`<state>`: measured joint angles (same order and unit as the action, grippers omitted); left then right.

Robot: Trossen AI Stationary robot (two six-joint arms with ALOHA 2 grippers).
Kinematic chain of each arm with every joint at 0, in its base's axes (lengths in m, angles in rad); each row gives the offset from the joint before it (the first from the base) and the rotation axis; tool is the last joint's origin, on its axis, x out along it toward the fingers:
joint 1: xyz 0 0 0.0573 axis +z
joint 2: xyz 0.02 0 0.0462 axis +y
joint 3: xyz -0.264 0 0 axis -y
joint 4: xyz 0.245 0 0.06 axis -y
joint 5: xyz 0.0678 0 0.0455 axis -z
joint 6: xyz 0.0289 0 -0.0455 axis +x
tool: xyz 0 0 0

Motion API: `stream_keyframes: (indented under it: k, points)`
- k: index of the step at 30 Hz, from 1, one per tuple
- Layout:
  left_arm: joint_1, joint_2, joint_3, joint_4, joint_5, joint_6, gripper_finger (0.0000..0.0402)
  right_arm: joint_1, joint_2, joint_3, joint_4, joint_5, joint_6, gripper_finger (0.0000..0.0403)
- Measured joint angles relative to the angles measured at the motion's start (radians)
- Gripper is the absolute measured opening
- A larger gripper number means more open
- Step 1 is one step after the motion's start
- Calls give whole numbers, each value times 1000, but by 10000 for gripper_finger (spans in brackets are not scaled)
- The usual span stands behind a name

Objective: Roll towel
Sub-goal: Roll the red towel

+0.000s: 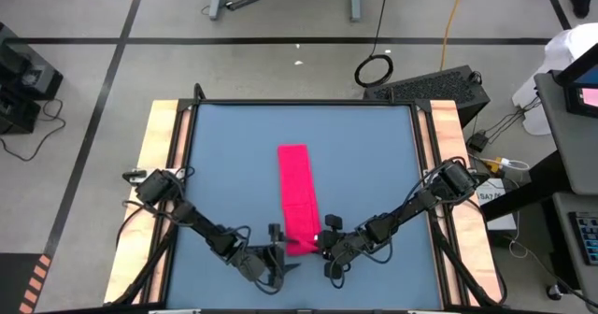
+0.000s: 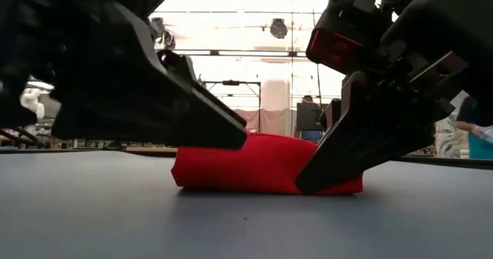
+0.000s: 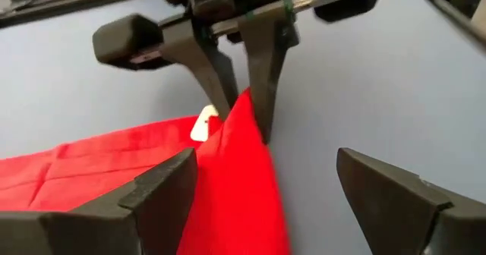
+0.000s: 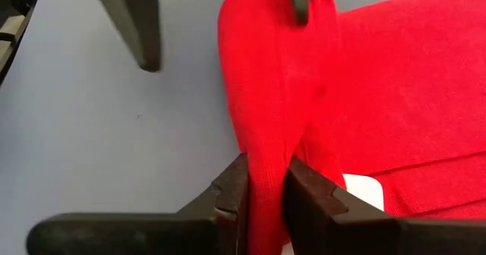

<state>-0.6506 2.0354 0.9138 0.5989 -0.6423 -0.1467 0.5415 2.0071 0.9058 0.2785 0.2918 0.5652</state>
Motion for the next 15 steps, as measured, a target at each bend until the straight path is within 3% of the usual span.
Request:
stream_keyframes:
  k: [7,15]
  points:
    - [2,0,0,-117,18,-108,313,0,0,0,0,-4,6,61]
    - [12,0,0,-137,37,-190,269,0,0,0,1,-4,19,61]
